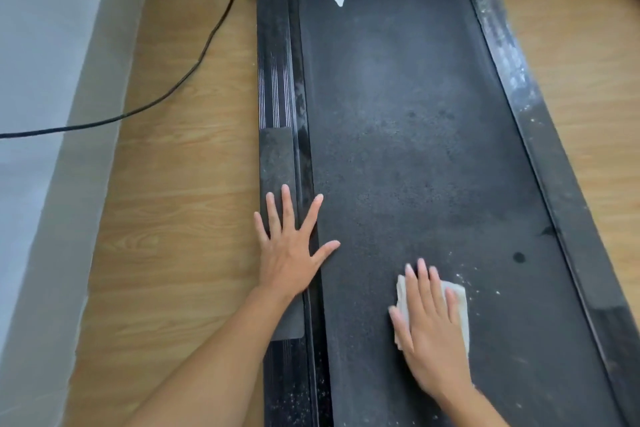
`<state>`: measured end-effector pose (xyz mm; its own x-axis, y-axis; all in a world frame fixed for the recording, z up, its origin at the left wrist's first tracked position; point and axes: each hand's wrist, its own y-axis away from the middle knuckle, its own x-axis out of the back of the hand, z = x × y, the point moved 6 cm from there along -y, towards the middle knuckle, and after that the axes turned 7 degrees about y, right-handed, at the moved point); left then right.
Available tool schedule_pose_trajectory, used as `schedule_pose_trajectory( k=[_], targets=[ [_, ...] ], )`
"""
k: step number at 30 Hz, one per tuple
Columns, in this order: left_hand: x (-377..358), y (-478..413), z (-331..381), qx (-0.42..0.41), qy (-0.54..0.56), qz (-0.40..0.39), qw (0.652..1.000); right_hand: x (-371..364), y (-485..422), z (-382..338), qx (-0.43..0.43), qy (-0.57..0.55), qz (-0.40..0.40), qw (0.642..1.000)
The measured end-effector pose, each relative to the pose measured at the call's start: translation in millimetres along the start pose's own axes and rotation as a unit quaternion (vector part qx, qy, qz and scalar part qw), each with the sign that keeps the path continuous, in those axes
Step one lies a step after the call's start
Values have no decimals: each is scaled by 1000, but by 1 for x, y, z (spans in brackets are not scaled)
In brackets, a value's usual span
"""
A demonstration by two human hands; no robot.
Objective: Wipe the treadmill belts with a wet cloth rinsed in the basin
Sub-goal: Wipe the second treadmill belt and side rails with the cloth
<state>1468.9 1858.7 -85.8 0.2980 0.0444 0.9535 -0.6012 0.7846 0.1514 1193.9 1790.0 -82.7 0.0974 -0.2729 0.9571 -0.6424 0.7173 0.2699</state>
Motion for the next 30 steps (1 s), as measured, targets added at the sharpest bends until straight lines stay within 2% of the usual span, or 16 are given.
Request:
schedule_pose_trajectory(
  k=[2, 3, 8, 10, 12, 15, 20, 22, 25, 28, 30],
  targets=[
    [3, 2, 2, -14, -19, 8, 1000, -15, 48, 5, 9, -2, -11, 1000],
    [3, 3, 3, -20, -30, 16, 999, -17, 42, 9, 10, 10, -22, 1000],
    [-4, 3, 4, -29, -53, 47, 997, 31, -147, 15, -33, 24, 69, 997],
    [-5, 4, 4, -33, -54, 52, 997, 51, -215, 19, -42, 11, 62, 997],
    [-4, 5, 4, -34, -53, 59, 996, 57, -239, 20, -37, 21, 45, 998],
    [-2, 4, 5, -35, -47, 53, 997, 46, -176, 22, -3, 17, 31, 999],
    [4, 3, 7, -26, -41, 40, 998, -13, 38, 30, -41, -7, -3, 999],
    [4, 4, 8, -21, -44, 39, 998, -20, 47, 32, -38, -3, -23, 999],
    [-1, 4, 6, -20, -44, 43, 998, 4, -35, 31, -27, 24, 15, 999],
    [-5, 3, 4, -25, -51, 57, 997, 39, -167, 46, -34, 23, 60, 997],
    [-6, 3, 5, -30, -49, 61, 996, 68, -240, 64, -52, 4, 52, 997]
  ],
)
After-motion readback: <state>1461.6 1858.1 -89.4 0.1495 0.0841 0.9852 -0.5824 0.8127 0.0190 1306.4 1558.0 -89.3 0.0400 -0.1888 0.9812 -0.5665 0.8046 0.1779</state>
